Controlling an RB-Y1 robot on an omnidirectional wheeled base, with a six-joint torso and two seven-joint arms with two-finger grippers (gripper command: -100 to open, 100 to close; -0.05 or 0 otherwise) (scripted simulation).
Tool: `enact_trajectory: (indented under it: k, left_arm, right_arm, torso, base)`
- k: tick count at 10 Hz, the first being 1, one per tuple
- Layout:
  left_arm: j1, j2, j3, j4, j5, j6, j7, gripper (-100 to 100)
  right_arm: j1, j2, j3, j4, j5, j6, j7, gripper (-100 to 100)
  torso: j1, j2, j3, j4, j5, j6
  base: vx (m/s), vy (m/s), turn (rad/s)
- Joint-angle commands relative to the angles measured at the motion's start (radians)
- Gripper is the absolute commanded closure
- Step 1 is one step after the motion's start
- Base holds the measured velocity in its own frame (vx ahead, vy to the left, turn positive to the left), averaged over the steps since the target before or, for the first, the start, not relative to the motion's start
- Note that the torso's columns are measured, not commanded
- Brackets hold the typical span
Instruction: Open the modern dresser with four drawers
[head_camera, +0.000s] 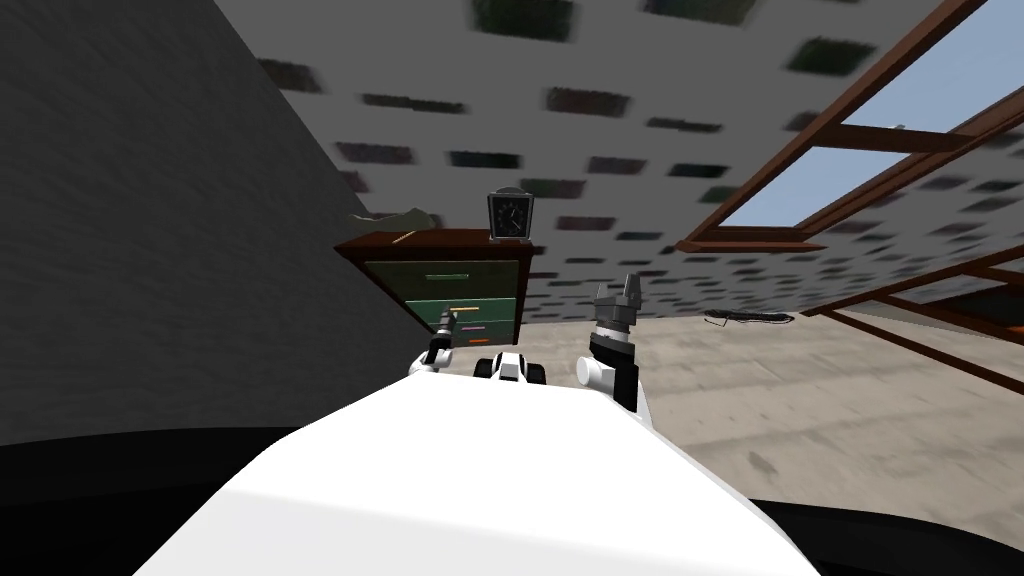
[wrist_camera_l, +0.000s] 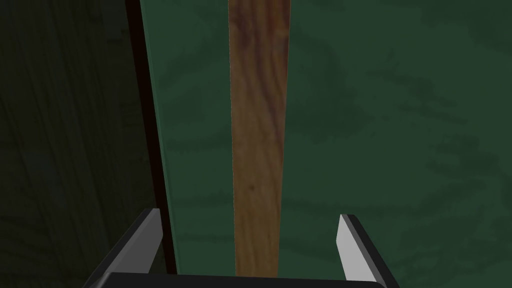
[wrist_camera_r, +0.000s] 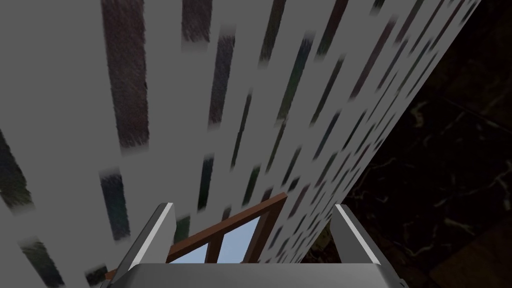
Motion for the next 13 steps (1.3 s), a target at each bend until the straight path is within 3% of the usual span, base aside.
enact_trajectory:
  k: [1, 2, 3, 4, 5, 7, 8, 9, 10, 11, 12, 13]
  left_arm:
    - [-0.001, 0.017, 0.019, 0.01, -0.067, -0.006, 0.07, -100]
    - [-0.001, 0.017, 0.019, 0.01, -0.068, -0.006, 0.074, -100]
    - [-0.001, 0.028, 0.032, 0.017, -0.111, -0.01, 0.115, -100]
    - [-0.002, 0.023, 0.026, 0.017, -0.089, -0.009, 0.091, -100]
    - [0.0, 0.006, 0.006, 0.004, -0.042, -0.003, 0.048, 100]
    - [0.0, -0.005, -0.006, -0.003, 0.01, 0.001, -0.001, 100]
    - [0.0, -0.005, -0.006, -0.003, 0.019, 0.001, -0.013, 100]
    - [0.001, -0.016, -0.019, -0.009, 0.058, 0.005, -0.051, 100]
    - [0.001, -0.016, -0.019, -0.009, 0.063, 0.005, -0.057, 100]
    - [0.002, -0.027, -0.032, -0.016, 0.103, 0.008, -0.097, 100]
    - [0.002, -0.027, -0.032, -0.016, 0.107, 0.008, -0.101, 100]
    - [0.002, -0.038, -0.045, -0.022, 0.148, 0.012, -0.142, 100]
  right_arm:
    - [0.0, 0.0, 0.0, 0.0, 0.0, 0.0, 0.0, 0]
    - [0.0, 0.0, 0.0, 0.0, 0.0, 0.0, 0.0, 0]
    - [0.0, 0.0, 0.0, 0.0, 0.0, 0.0, 0.0, 0]
    - [0.0, 0.0, 0.0, 0.0, 0.0, 0.0, 0.0, 0]
    - [0.0, 0.0, 0.0, 0.0, 0.0, 0.0, 0.0, 0]
    - [0.0, 0.0, 0.0, 0.0, 0.0, 0.0, 0.0, 0]
    - [-0.001, 0.0, 0.0, 0.0, 0.0, 0.0, 0.0, 0]
    - [0.0, 0.0, 0.0, 0.0, 0.0, 0.0, 0.0, 0]
    - [0.0, 0.0, 0.0, 0.0, 0.0, 0.0, 0.0, 0]
    - [0.0, 0.0, 0.0, 0.0, 0.0, 0.0, 0.0, 0]
    - [0.0, 0.0, 0.0, 0.0, 0.0, 0.0, 0.0, 0]
    - [0.0, 0.0, 0.0, 0.0, 0.0, 0.0, 0.0, 0]
  torso:
    - [0.0, 0.001, 0.0, 0.0, 0.0, 0.0]
    - [-0.001, 0.0, 0.0, 0.0, 0.0, 0.0]
    - [-0.002, 0.0, 0.0, 0.0, 0.0, 0.0]
    - [-0.002, -0.001, 0.0, 0.0, -0.001, 0.0]
    - [0.0, 0.001, 0.0, 0.0, 0.0, 0.001]
    - [0.004, 0.004, 0.003, 0.003, 0.0, 0.001]
    - [0.001, 0.004, 0.002, 0.002, -0.001, -0.002]
    - [-0.001, 0.002, 0.001, 0.002, -0.003, -0.004]
    - [-0.002, 0.001, 0.0, 0.002, -0.002, -0.003]
    - [-0.001, 0.001, 0.0, 0.002, -0.003, -0.003]
    - [-0.001, 0.003, 0.001, 0.002, -0.002, -0.001]
    - [0.0, 0.002, 0.001, 0.002, -0.002, -0.002]
  base:
    - [0.048, -0.052, 0.128]
    - [0.041, -0.054, 0.071]
    - [0.059, -0.072, 0.111]
    - [0.032, -0.039, 0.033]
    - [-0.057, 0.074, -0.211]
    - [-0.082, 0.102, -0.153]
    - [-0.064, 0.054, -0.075]
    - [-0.049, 0.046, -0.106]
    - [-0.037, 0.04, -0.061]
    - [-0.059, 0.046, -0.113]
    - [-0.052, 0.052, -0.07]
    - [-0.054, 0.064, -0.11]
